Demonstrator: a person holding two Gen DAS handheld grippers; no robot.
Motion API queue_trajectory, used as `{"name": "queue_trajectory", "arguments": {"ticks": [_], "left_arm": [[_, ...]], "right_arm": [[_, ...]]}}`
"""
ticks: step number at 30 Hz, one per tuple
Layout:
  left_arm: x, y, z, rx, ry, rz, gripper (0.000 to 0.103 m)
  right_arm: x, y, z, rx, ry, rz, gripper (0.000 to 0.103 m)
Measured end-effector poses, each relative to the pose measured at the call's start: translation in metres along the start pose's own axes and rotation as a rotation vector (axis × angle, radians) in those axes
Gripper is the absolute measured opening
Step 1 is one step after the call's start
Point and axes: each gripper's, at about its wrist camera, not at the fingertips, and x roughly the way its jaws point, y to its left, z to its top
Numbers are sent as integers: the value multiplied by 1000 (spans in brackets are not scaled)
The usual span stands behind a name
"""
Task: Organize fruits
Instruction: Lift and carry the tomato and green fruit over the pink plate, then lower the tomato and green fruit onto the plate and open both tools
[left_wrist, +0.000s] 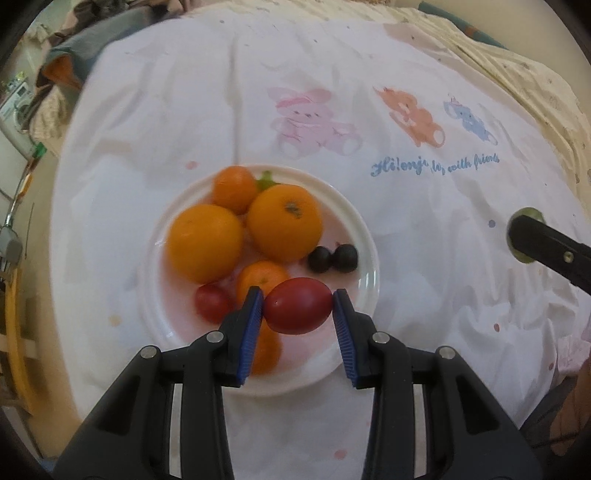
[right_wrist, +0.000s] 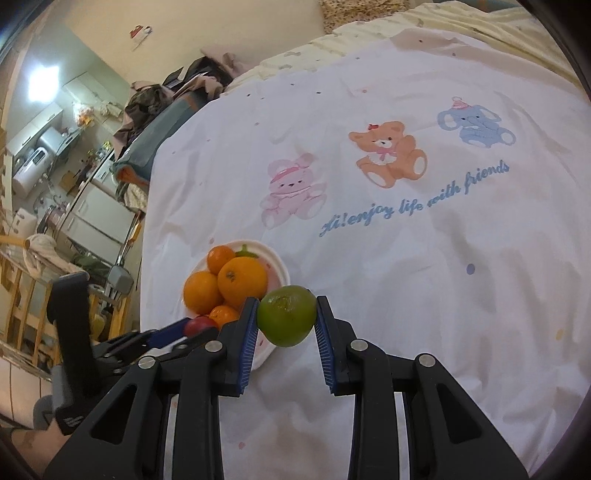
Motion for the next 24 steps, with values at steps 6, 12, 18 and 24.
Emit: {"name": "queue_trajectory", "arguments": {"ticks": [6,12,18,24], "left_arm": [[27,-13,11,9,36,-4,35],[32,-16,13,22,36,-7,35],[26,-13,12,6,48,-31,64],[-14,17,13,-45,-16,6,69]], "right_arm": [[7,-9,4,13,12,-21,32],[9,-14,6,31,15,-9,32],[6,-17,6,48,1,-8,32],[9,-11,4,23,10,-7,32]]}}
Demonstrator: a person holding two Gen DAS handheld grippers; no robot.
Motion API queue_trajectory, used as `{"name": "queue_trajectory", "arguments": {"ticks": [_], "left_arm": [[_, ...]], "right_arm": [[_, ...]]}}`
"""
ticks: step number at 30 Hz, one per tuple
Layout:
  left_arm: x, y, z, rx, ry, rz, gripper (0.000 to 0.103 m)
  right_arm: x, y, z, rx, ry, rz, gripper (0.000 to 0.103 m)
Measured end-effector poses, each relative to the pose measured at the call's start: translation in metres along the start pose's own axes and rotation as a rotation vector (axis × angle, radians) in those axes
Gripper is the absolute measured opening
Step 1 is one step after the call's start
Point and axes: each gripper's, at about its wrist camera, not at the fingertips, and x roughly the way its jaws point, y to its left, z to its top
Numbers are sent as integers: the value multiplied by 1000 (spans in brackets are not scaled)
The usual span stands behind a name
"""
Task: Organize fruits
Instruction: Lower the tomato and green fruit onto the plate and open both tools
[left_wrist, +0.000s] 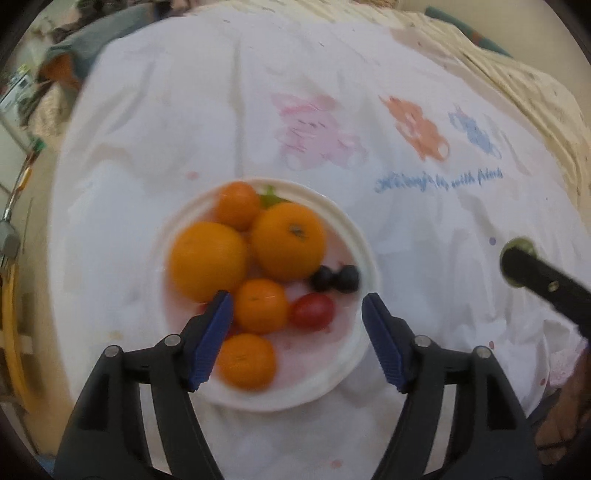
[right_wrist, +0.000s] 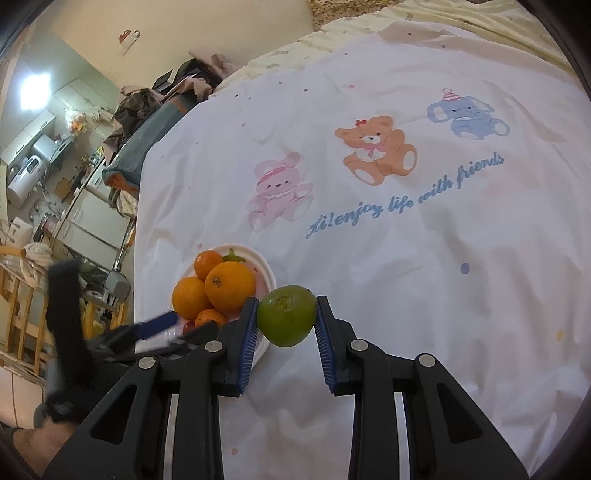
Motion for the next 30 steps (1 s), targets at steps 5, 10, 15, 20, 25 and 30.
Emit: {"name": "queue_trajectory", "arguments": {"ticks": [5,10,15,20,25,30], "left_arm": [[-32,49,-11,-87,-25,67,69],[-51,89,-37,-179,-27,85,69],[-58,108,-61,-217,-38,75,69],[-62,110,-71,-185,-60,70,69],[-63,116,-72,-195,-72,66,69],[-61,123,-71,-218,-65,67,69]], "right_arm": [[15,16,-9,-21,58,47,32],[35,43,-19,-81,120,59,32],[59,62,-33,-137,184,82,32],[90,75,-44,-193,246,73,32],[111,79,-51,-214,276,63,32],[123,81,-54,-212,298,59,43]]}}
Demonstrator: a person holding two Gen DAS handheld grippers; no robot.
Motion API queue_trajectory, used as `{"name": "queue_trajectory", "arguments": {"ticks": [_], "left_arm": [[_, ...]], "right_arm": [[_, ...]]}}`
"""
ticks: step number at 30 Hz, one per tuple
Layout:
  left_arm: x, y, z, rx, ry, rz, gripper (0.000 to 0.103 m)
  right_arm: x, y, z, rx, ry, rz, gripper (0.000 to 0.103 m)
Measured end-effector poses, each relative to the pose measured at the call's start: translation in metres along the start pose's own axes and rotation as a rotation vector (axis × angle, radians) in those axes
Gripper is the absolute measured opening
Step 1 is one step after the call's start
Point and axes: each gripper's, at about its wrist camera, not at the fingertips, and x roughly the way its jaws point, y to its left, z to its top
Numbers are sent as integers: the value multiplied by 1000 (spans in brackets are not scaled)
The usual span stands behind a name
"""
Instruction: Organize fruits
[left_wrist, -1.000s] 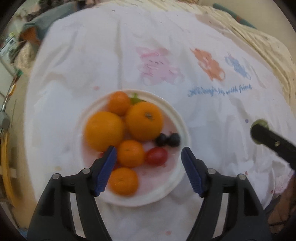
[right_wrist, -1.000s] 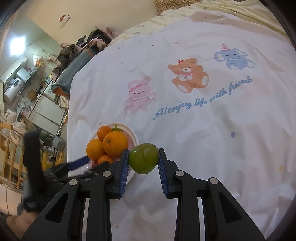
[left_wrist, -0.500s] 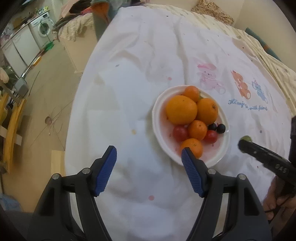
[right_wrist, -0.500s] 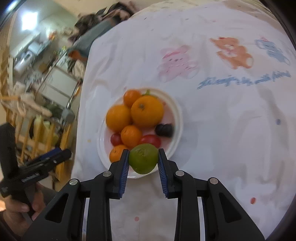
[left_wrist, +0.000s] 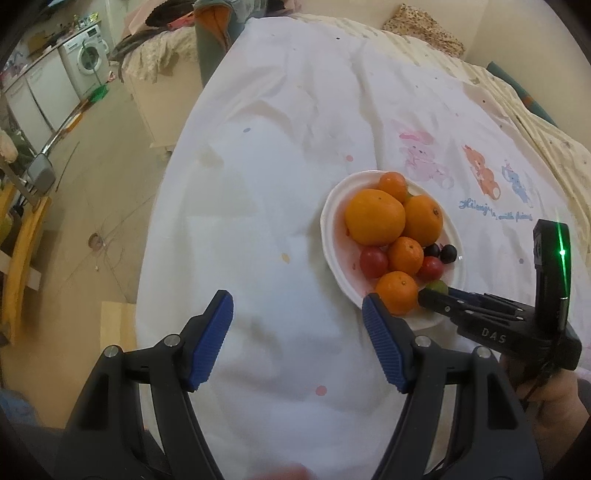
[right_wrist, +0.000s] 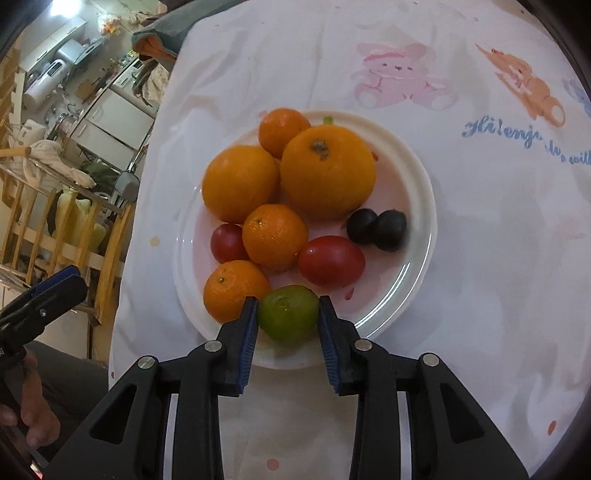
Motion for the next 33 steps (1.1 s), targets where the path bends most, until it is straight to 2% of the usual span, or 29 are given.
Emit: {"name": "queue_trajectory", "arguments": {"ticks": [1,4,6,11,13,14,16,19,22,24,28,33], "left_arm": [[0,0,0,2,0,6,69],[2,1,-1,1,7,11,69],[2,1,-2,6,8,23,69],[-7,-2,-3,9,-11,-5,69],[-14,-6,-5,22,-37,-7,69],[-20,-8,-8,30,-54,-9,72],[-26,-9,-12,31,-69,-15,83],[-37,-16,-21,53,-101,-19,85],[-51,-22,-31,76,-153,-17,87],[-61,-23,-39,71,-191,-14,96],[-76,-26,-49,83,-239,-26,99],[-93,-28,-61,90,-332,15,102]], "right_arm": [[-1,-1,0,0,-6,4,56],[-9,-2,1,2,-31,18,70],[-16,-5,1,12,-36,20,71],[-61,-20,-4,107,-146,11,73],[-84,-19,-9,118,-193,-3,81],[-95,-16,-13,109,-216,-17,83],[-112,-10,-21,93,-249,-42,83],[-131,2,-38,71,-281,-68,83],[-144,19,-55,25,-307,-111,84],[-152,27,-66,7,-334,-133,86],[-164,40,-85,-3,-414,-174,103],[-163,45,-101,-2,-453,-196,103]]}}
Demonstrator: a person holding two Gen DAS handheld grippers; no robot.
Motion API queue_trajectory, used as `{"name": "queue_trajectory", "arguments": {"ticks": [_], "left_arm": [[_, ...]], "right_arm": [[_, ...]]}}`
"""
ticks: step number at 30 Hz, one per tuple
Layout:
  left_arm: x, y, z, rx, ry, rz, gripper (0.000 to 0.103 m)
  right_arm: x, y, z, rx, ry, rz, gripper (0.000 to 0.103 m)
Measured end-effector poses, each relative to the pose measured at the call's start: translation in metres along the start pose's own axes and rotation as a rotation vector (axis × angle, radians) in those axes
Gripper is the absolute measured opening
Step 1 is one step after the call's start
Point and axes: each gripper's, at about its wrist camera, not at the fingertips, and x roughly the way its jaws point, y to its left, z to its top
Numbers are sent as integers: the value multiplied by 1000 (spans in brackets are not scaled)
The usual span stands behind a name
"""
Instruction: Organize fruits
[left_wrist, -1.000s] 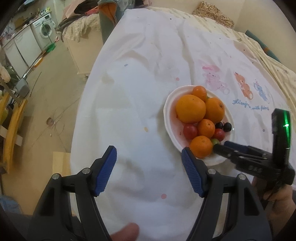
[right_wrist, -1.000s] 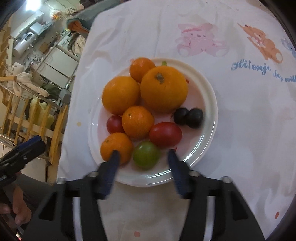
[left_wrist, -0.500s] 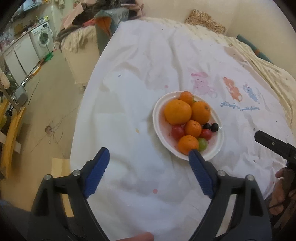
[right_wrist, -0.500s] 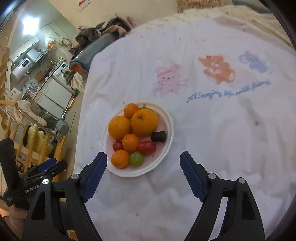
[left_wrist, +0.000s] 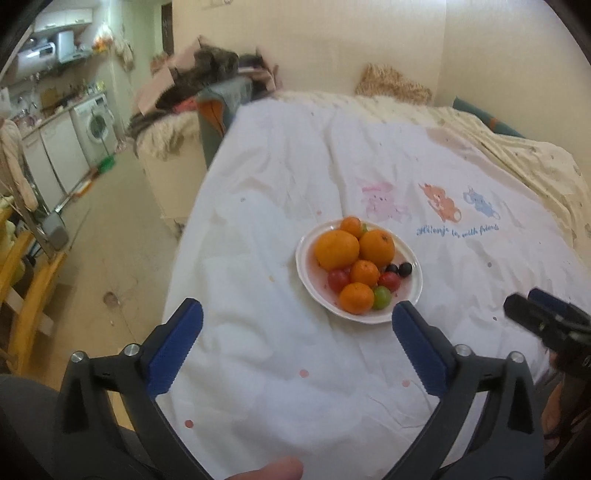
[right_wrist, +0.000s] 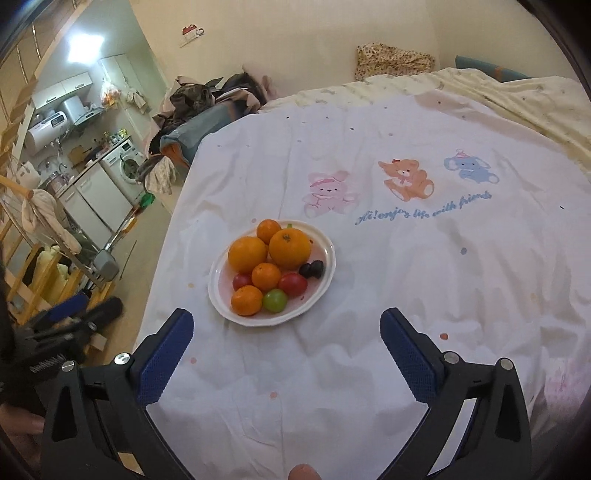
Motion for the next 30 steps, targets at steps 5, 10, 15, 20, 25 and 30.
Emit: {"name": "queue_trajectory", "arguments": {"ticks": [5,10,15,20,25,30], "left_arm": [[4,-1,-8,3,9,-14,102],[7,-7,-12,20,13,-30,102],[7,-12,-14,28,16,-37,102],[8,-13,-15,28,18,-38,102],[7,-12,-15,16,20,-38,102],[7,-11,-15,10,22,-35,102]], "right_arm": [[0,9,-13,-35,-16,-40,103],[4,18,-15,-77,-34,-72,103],[4,13,-13,-57,-40,-79,103],[4,9,-12,-39,-39,-81,103],[4,9,-11,-38,-40,-82,103],[4,9,-11,-38,-41,-82,103]]}}
